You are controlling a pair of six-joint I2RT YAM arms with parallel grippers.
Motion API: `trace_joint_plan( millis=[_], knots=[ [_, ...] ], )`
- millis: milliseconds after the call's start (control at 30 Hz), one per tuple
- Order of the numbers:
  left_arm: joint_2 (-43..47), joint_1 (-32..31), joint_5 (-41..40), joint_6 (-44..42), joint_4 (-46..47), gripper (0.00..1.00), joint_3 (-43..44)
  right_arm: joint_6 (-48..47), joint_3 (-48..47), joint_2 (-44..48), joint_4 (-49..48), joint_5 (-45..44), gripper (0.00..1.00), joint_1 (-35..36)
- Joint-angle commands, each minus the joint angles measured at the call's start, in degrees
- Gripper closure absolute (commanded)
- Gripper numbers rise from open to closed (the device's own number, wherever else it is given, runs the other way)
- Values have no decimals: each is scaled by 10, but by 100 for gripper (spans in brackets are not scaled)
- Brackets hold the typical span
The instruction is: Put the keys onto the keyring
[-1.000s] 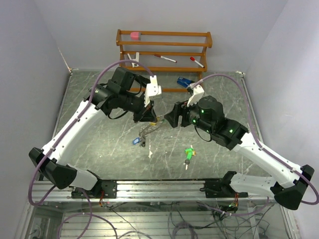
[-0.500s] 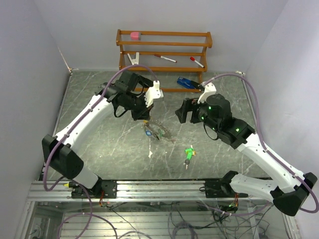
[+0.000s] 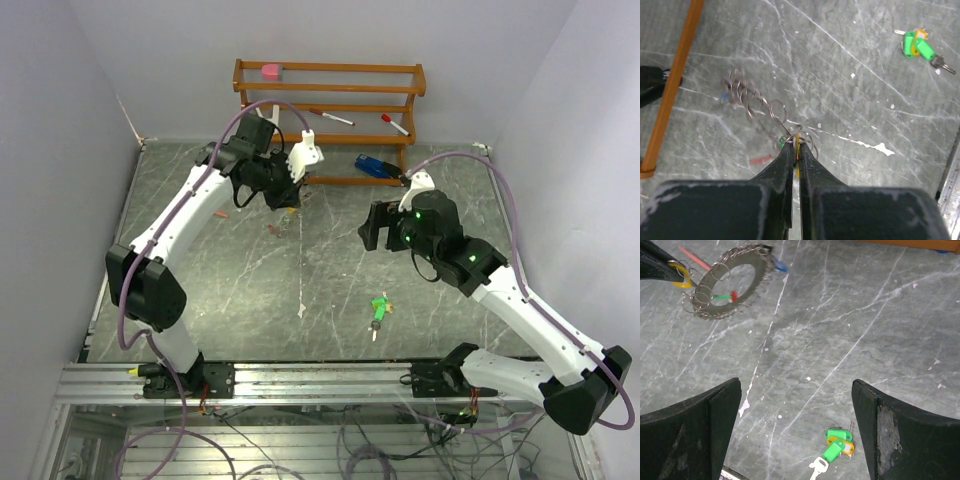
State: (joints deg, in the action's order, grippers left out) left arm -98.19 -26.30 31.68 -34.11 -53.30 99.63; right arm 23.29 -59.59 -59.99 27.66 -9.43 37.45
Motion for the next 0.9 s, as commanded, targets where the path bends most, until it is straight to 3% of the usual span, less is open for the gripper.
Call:
trace_joint_plan(
  millis=[0, 133, 333, 633, 867],
  knots=[
    [37, -1, 53, -7, 10, 93, -44, -2, 17, 8, -7, 13, 9, -5],
    [76, -1, 66, -10, 23, 93, -97, -1, 19, 7, -10, 17, 9, -5],
    [116, 12, 19, -2, 20, 93, -86, -2, 18, 2, -14, 23, 9, -6],
    [240, 99, -162, -38, 0, 93, -142, -11, 19, -2, -24, 42, 9, -6],
    [314, 221, -275, -69, 35, 93, -211, -17, 18, -33, -47, 74, 8, -6]
  ],
)
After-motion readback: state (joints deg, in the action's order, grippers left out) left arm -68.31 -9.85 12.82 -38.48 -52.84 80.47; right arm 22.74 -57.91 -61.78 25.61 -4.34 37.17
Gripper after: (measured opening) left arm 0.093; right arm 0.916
